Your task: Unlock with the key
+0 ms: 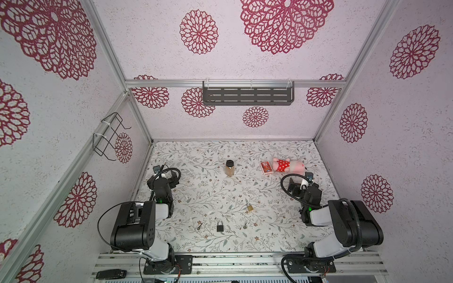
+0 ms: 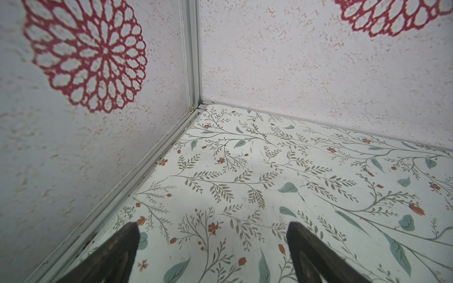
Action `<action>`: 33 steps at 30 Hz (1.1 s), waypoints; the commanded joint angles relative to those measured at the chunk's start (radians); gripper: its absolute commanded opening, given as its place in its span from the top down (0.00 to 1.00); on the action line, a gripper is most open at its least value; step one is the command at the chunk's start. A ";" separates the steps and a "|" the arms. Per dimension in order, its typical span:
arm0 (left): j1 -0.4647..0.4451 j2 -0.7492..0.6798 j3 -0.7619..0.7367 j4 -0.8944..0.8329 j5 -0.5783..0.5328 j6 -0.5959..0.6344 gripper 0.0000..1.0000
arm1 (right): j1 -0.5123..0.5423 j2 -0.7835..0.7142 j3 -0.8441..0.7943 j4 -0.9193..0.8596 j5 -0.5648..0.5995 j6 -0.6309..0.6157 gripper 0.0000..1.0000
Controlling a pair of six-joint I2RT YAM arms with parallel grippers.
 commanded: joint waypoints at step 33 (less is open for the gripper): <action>-0.021 -0.048 -0.014 0.016 0.025 0.050 0.03 | 0.011 -0.101 -0.011 0.010 0.025 -0.018 0.01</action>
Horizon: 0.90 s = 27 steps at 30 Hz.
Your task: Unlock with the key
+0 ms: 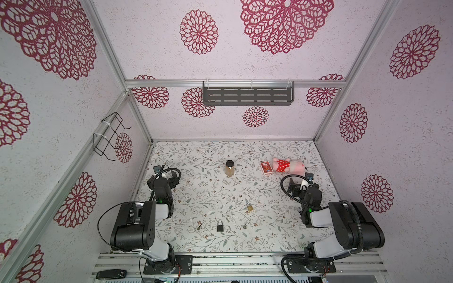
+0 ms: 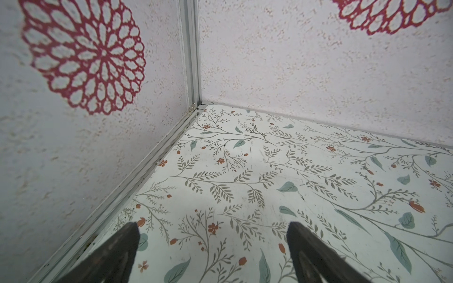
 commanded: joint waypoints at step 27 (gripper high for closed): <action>0.037 -0.670 0.068 -0.699 0.188 -0.456 0.03 | -0.018 -0.562 0.216 -0.997 -0.103 0.528 0.01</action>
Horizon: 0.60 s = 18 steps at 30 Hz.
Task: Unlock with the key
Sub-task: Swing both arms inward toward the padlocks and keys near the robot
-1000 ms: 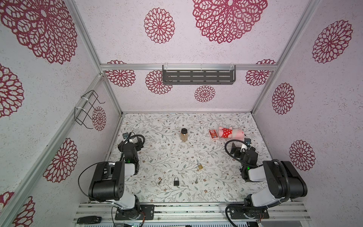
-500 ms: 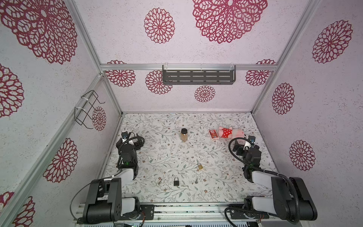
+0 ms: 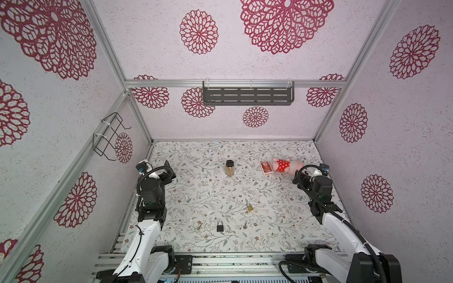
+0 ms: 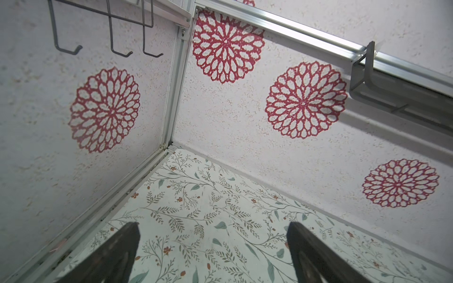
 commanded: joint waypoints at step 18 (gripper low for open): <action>-0.080 -0.125 0.064 -0.528 0.192 -0.337 0.03 | 0.220 -0.068 0.119 -0.461 -0.131 0.135 0.01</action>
